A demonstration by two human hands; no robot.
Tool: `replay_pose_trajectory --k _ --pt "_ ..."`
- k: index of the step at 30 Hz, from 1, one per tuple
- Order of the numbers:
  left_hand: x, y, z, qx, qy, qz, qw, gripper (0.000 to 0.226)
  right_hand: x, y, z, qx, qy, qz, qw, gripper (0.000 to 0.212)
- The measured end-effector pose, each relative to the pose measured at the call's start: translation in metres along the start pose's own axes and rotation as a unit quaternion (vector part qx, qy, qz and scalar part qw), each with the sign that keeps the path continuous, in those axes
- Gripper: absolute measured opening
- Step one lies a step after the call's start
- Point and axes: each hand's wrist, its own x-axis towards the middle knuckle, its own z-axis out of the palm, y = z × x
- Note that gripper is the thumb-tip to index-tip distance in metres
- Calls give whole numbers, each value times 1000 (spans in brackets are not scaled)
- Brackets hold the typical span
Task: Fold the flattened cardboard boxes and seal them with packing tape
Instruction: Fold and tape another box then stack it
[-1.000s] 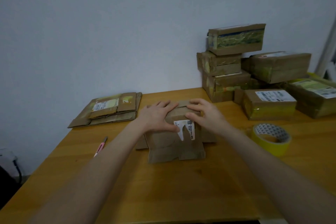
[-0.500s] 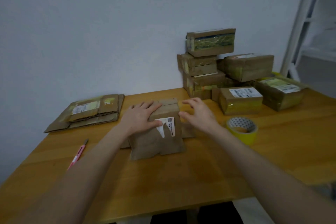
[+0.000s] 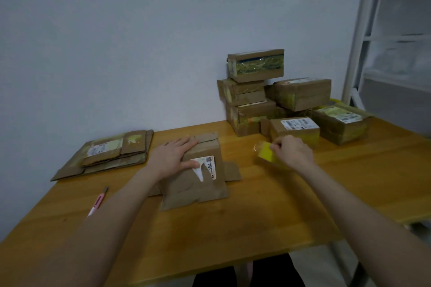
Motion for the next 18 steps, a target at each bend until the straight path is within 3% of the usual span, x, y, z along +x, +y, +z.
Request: replay_pose_trajectory --k 3,7,11,15,18 --pt "0 -1 0 -12 7 -6 1000 122 11 -44 -20 204 61 -114 970 27" --pt "1 -6 -1 -60 11 -10 998 106 16 -116 -30 273 17 -219 937 28" --pt "4 -11 -3 -85 23 -25 996 95 35 -153 -8 263 -24 -224 938 33" --pt "0 -17 3 -66 22 -116 991 112 47 -155 12 286 -56 -201 935 36" --pt "2 -24 2 -147 0 -141 979 118 54 -157 21 334 -67 -174 924 38"
